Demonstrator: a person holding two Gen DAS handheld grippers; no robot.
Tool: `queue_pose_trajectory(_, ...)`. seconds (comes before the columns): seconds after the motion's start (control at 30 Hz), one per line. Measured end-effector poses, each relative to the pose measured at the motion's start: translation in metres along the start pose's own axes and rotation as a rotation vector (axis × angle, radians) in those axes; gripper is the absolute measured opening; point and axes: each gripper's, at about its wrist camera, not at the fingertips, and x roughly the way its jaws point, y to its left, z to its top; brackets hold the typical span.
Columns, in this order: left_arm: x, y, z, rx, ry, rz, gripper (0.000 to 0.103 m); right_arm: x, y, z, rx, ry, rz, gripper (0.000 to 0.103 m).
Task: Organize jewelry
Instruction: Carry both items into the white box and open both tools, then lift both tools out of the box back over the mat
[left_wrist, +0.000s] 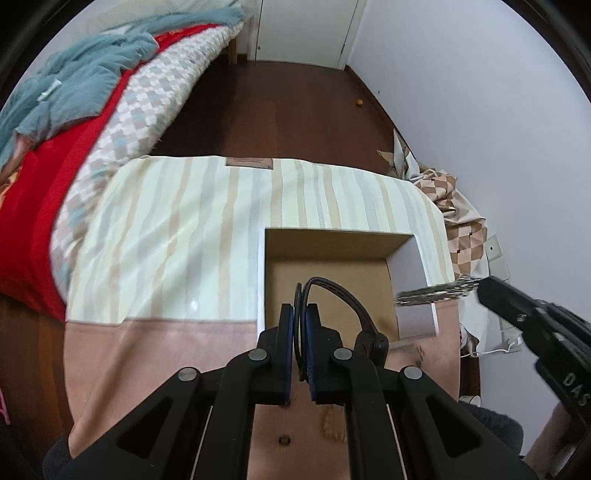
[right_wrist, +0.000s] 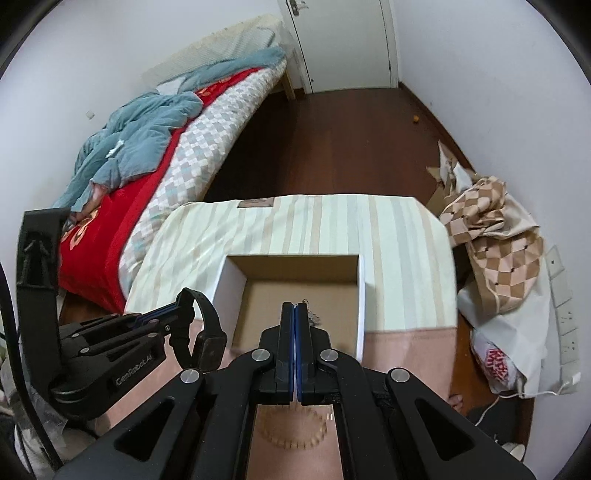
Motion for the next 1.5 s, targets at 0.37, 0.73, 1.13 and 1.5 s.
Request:
queue_pose_trajectory(0.37, 0.056, 0.004, 0.040, -0.030, 0.125, -0.026, 0.015, 0.083, -0.028, 0.032, 0.039, 0.146, 0.082, 0.001)
queue_pose_trajectory(0.73, 0.029, 0.006, 0.040, -0.032, 0.023, 0.058, 0.102, 0.064, -0.031, 0.013, -0.045, 0.130, -0.130, 0.080)
queue_pose_trajectory(1.13, 0.010, 0.015, -0.002, 0.017, -0.078, 0.278, 0.103, 0.056, -0.024, -0.028, -0.034, 0.100, -0.276, 0.101)
queue_pose_trajectory(1.5, -0.041, 0.009, -0.030, 0.013, -0.174, 0.314, 0.103, 0.003, -0.004, -0.037, -0.027, -0.003, -0.311, 0.101)
